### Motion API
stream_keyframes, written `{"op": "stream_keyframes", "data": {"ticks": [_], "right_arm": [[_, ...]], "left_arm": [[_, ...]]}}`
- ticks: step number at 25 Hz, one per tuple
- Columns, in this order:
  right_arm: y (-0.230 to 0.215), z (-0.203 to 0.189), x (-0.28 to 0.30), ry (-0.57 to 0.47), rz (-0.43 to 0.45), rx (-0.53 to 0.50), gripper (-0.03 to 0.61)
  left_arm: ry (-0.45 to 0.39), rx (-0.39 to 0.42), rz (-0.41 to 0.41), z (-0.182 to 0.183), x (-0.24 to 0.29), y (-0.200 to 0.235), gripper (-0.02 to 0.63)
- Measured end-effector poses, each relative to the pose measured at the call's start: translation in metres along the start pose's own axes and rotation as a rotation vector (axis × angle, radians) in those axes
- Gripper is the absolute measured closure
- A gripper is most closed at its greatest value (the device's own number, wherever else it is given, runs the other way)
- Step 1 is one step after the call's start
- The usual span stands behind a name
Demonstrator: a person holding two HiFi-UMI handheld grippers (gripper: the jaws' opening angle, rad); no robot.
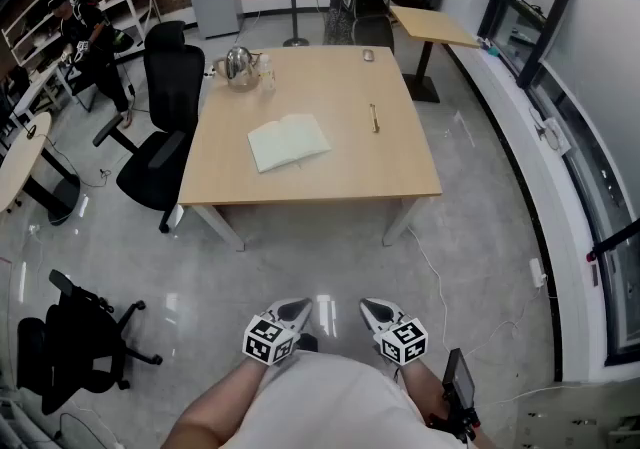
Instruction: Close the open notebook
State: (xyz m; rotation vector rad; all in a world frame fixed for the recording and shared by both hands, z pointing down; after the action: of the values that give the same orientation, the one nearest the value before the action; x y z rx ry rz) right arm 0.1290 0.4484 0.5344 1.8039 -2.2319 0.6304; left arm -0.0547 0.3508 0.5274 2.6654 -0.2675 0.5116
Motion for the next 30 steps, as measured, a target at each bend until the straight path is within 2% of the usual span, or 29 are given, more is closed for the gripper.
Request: {"op": "stream_keyframes", "data": {"ticks": [5, 13, 23, 30], "right_arm": [[-0.012, 0.028, 0.046, -0.018, -0.028, -0.001, 0.561], [-0.014, 0.084, 0.107, -0.022, 0.009, -0.057, 0.561], [-0.003, 0.107, 0.179, 0.03, 0.091, -0.114, 0.561], [-0.007, 0.116, 0.211, 0.073, 0.135, -0.145, 0.561]], "left_arm": [[-0.018, 0.052, -0.011, 0.041, 0.007, 0.051, 0.609], [-0.043, 0.037, 0.011, 0.075, 0.005, 0.115, 0.609], [-0.06, -0.013, 0.073, 0.078, -0.021, 0.175, 0.609], [-0.071, -0.07, 0.139, 0.074, -0.03, 0.195, 0.609]]}}
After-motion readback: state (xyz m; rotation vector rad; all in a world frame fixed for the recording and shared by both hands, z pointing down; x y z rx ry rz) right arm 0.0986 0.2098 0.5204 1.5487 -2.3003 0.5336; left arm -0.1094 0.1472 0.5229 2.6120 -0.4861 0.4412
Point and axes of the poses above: the fingertips, and each gripper's own axes: x forward along the fingers, y to its left, z out of its top, the point moved 6 cm from there along -x, backward along the fingers, and after that the axes turned 4 degrees about -z, right-handed, at the moved point
